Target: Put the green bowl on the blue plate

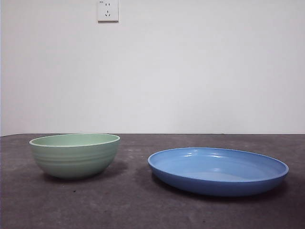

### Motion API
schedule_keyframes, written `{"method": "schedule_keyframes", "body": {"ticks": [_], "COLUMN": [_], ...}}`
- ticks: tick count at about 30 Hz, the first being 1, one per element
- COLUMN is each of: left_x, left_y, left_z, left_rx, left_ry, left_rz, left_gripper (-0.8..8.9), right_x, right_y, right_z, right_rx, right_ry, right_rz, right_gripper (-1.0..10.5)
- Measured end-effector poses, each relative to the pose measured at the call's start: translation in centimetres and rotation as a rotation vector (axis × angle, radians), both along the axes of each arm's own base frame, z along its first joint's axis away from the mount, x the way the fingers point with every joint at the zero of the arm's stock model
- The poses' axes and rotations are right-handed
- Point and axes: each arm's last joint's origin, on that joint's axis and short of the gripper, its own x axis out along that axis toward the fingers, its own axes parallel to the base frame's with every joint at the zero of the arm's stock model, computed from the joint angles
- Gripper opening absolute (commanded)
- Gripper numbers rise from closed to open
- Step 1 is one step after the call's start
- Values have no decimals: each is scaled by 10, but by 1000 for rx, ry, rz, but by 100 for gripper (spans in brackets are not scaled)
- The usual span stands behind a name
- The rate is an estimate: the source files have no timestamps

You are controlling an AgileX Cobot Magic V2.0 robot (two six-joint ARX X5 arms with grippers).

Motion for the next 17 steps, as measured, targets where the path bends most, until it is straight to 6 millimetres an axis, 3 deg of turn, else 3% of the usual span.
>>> {"method": "schedule_keyframes", "body": {"ticks": [5, 12, 17], "left_x": [-3, -13, -13], "left_y": [-1, -2, -2], "left_z": [6, 57, 81], "left_rx": [-76, -183, -215], "left_ry": [34, -66, -2], "left_rz": [-8, -25, -33], "left_gripper": [17, 17, 16], "right_x": [-2, -11, -20], "right_y": [1, 3, 6], "right_z": [13, 52, 86], "right_rx": [102, 220, 258], "right_ry": [-31, -128, -78], "right_rz": [20, 75, 147], "right_gripper": [13, 12, 12]}}
